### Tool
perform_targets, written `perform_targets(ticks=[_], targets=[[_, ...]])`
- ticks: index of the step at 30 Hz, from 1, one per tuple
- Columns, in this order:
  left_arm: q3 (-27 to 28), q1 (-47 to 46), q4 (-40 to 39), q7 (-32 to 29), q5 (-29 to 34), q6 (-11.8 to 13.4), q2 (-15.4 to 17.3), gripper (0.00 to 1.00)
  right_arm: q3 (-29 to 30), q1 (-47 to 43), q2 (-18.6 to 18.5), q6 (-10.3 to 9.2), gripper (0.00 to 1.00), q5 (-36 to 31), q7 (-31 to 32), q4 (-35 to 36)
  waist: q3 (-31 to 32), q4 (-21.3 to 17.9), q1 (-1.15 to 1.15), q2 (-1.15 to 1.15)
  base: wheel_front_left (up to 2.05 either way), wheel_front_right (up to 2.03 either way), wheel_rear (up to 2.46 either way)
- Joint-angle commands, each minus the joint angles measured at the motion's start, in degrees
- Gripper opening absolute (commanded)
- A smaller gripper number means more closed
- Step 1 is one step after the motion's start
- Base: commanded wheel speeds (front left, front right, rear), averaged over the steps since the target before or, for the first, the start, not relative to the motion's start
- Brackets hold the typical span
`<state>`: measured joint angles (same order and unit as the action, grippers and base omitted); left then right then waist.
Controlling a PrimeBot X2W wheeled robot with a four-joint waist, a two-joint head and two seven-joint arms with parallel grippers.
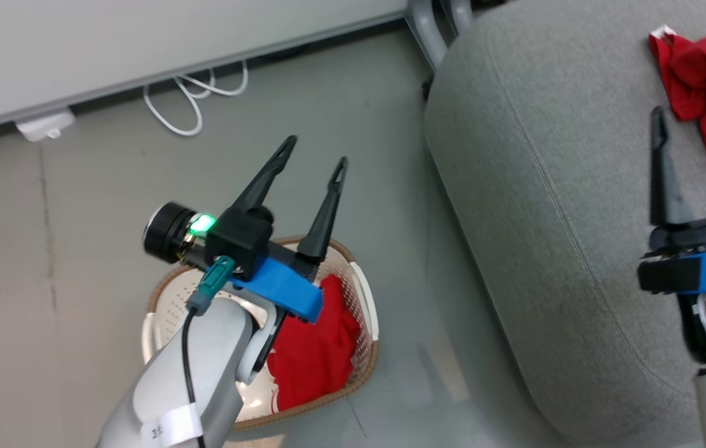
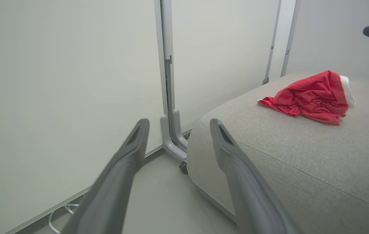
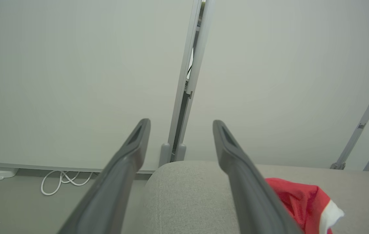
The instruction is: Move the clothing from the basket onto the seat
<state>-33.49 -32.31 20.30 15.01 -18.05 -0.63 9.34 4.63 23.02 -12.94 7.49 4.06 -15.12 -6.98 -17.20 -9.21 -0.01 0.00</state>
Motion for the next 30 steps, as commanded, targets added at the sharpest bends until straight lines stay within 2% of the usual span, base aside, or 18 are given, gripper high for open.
perform_targets(ticks=[1, 7, 11, 23, 30], targets=[[0.7, 1.2, -0.2, 0.2, 0.5, 0.3, 0.0, 1.0, -0.3, -1.0, 0.3, 0.01, 1.0, 0.2, 0.0, 0.1, 2.9, 2.6, 0.01, 0.0, 0.0, 0.0, 0.0], [8.3, 7.4, -1.4, 0.2, 1.8, 1.1, -0.9, 1.0, -3.5, -3.6, 3.2, 0.01, 1.0, 0.7, -0.1, -1.0, 7.0, 5.1, 0.01, 0.0, 0.0, 0.0, 0.0], [12.7, 11.7, -2.4, 0.2, 3.1, 0.6, -1.6, 1.0, -4.2, -6.4, 4.7, 0.01, 1.0, 0.9, -0.1, -2.2, 9.2, 6.3, 0.01, 0.0, 0.0, 0.0, 0.0], [23.3, 21.5, -4.5, 0.2, 6.8, -1.5, -4.0, 1.0, -1.5, -14.4, 7.8, 0.01, 1.0, 1.4, -0.1, -4.4, 13.5, 8.3, 0.01, 0.0, 0.0, 0.0, 0.0], [27.5, 25.0, -5.6, 0.2, 8.5, -3.0, -5.3, 1.0, 0.1, -17.9, 8.9, 0.01, 1.0, 1.6, -0.1, -5.3, 14.8, 8.7, 0.01, 0.0, 0.0, 0.0, 0.0]])
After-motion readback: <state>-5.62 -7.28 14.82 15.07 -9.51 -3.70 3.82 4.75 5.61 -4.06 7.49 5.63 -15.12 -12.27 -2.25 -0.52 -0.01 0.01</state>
